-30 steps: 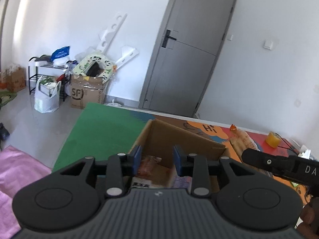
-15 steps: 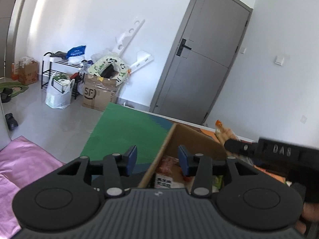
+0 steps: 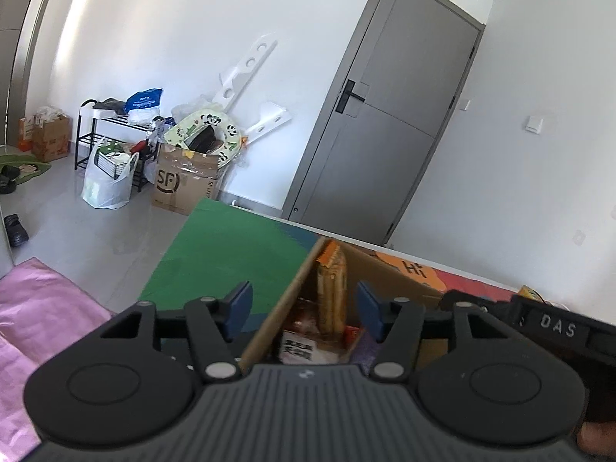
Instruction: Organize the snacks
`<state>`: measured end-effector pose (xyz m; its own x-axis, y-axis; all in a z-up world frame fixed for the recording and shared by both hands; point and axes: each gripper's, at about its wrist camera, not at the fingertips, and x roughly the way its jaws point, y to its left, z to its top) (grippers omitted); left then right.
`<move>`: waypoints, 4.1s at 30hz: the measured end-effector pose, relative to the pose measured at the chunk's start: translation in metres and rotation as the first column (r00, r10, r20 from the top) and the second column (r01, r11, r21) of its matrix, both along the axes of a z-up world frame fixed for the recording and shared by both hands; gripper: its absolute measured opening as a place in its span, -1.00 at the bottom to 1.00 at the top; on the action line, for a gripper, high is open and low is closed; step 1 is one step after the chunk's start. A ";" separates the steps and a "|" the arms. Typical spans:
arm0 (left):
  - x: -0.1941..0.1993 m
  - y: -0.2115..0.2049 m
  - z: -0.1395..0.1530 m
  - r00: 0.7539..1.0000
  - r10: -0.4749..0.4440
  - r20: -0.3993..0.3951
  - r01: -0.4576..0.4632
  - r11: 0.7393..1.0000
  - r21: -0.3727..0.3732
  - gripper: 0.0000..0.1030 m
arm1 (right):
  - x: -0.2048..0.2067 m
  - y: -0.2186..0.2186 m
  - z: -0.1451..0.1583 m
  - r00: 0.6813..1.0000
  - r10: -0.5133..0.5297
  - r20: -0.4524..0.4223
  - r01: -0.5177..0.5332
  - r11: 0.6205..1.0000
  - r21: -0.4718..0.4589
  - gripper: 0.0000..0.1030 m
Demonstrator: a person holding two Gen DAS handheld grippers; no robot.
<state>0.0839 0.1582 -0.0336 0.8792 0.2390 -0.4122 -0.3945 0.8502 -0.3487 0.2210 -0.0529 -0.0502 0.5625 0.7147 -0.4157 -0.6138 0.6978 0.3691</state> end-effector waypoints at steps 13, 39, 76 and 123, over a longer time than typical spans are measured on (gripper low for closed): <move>0.007 -0.043 0.002 0.998 -0.057 -0.036 0.057 0.998 0.021 0.50 | -0.006 -0.069 -0.009 0.995 -0.090 -0.034 0.091 0.995 0.046 0.35; -0.006 -0.127 0.031 0.978 -0.197 -0.071 0.204 0.974 0.102 0.80 | -0.051 -0.183 0.013 0.972 -0.231 0.040 0.230 0.973 0.025 1.00; -0.071 -0.144 0.044 0.942 -0.281 -0.184 0.317 0.925 0.212 0.99 | -0.124 -0.210 0.034 0.958 -0.276 0.081 0.285 0.947 -0.148 1.00; -0.081 -0.123 0.029 0.941 -0.248 -0.232 0.292 0.939 0.183 0.99 | -0.137 -0.196 0.036 0.965 -0.238 0.109 0.255 0.952 -0.173 1.00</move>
<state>0.0032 0.0351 -0.0049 0.8259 0.1054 -0.5539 -0.1826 0.9794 -0.0858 0.0842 -0.2491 -0.0140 0.7506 0.4652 -0.4692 -0.4377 0.8821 0.1742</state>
